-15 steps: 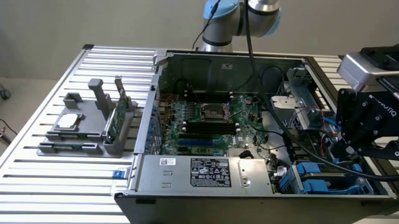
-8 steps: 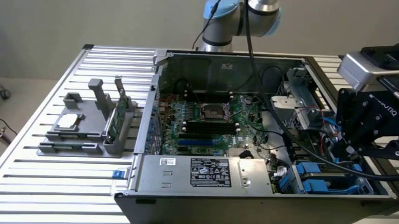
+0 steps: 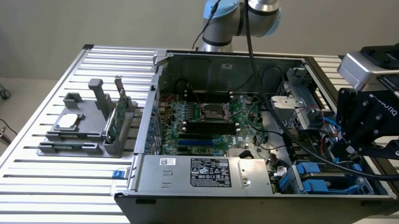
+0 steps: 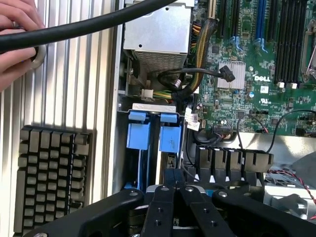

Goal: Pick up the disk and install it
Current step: 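Insert the first disk wire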

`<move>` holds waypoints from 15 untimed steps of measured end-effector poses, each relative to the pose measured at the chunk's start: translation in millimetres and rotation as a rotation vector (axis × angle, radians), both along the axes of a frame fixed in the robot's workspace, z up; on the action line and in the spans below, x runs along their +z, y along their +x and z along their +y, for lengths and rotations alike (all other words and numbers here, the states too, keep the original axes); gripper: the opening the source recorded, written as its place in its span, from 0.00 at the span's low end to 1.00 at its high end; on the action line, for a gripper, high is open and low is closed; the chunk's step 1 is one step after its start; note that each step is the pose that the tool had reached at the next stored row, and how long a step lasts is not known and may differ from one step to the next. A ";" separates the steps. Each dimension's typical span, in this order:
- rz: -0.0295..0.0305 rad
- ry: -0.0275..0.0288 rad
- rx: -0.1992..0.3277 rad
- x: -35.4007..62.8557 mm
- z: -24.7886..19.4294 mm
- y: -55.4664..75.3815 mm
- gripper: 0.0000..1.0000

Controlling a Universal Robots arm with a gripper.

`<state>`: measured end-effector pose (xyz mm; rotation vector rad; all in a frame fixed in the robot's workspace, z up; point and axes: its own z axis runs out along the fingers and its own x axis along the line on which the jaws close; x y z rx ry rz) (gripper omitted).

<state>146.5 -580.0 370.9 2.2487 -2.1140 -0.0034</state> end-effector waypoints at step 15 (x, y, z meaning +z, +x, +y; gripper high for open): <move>-0.0001 0.0015 -0.206 0.0 0.0 0.0 0.11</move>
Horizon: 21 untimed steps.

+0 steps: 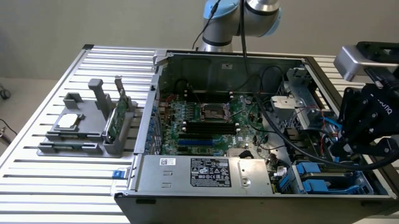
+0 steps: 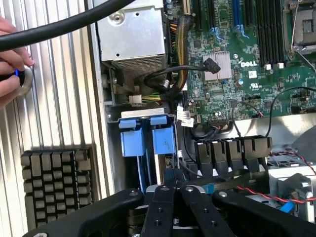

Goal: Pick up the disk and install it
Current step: 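Insert the first disk wire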

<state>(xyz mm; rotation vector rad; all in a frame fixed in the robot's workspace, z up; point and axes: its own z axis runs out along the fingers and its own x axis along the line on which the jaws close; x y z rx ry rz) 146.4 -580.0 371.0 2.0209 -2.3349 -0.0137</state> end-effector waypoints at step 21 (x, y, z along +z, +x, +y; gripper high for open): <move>0.0000 0.0002 -0.351 -0.1 0.0 0.0 0.11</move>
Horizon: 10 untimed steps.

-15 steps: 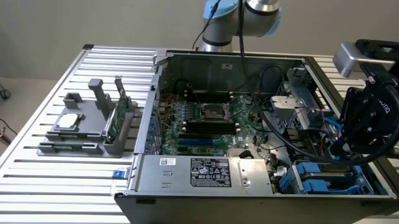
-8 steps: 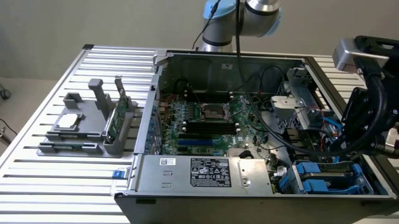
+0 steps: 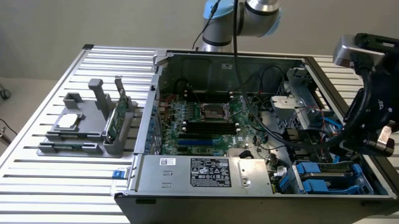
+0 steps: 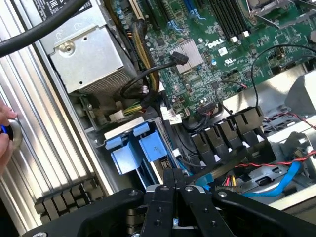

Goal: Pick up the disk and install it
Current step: 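Insert the first disk wire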

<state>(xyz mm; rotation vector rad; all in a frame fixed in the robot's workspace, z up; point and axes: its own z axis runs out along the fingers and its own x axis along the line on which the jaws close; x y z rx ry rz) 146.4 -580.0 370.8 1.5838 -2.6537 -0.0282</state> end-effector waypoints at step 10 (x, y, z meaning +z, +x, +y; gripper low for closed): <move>0.0000 -0.0002 -0.168 0.1 0.0 0.0 0.11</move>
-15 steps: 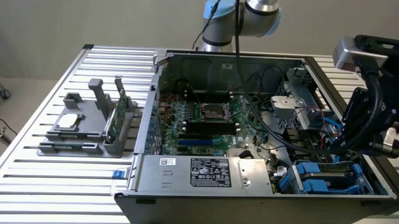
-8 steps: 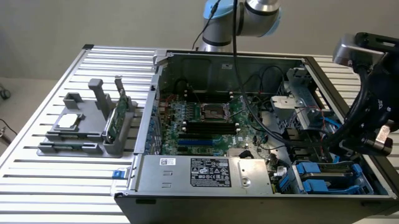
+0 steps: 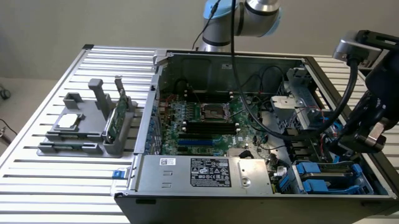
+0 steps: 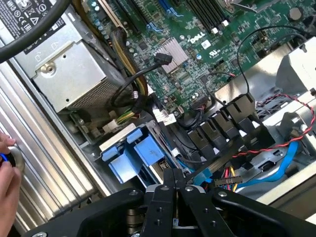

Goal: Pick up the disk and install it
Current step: 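Insert the first disk wire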

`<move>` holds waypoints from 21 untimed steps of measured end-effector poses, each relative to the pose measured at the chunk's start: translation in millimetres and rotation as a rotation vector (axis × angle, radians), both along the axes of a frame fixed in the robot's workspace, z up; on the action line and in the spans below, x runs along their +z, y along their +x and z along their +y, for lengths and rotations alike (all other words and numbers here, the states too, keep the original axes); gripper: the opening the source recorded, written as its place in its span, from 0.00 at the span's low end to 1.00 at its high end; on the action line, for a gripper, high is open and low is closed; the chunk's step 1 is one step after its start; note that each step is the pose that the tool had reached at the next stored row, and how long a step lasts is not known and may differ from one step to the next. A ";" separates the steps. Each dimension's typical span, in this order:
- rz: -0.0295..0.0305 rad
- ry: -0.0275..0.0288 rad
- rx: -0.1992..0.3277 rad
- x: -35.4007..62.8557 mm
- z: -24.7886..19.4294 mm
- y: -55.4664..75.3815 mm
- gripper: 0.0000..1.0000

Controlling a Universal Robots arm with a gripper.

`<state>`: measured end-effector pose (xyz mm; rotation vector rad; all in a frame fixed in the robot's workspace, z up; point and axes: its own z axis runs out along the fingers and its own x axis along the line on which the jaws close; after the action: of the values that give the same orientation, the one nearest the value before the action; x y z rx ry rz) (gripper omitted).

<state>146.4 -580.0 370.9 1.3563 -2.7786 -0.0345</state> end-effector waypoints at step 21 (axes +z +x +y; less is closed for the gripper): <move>0.0000 0.0001 -0.335 0.0 0.0 0.0 0.11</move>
<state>146.4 -580.0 370.9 0.8757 -2.9699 -0.0469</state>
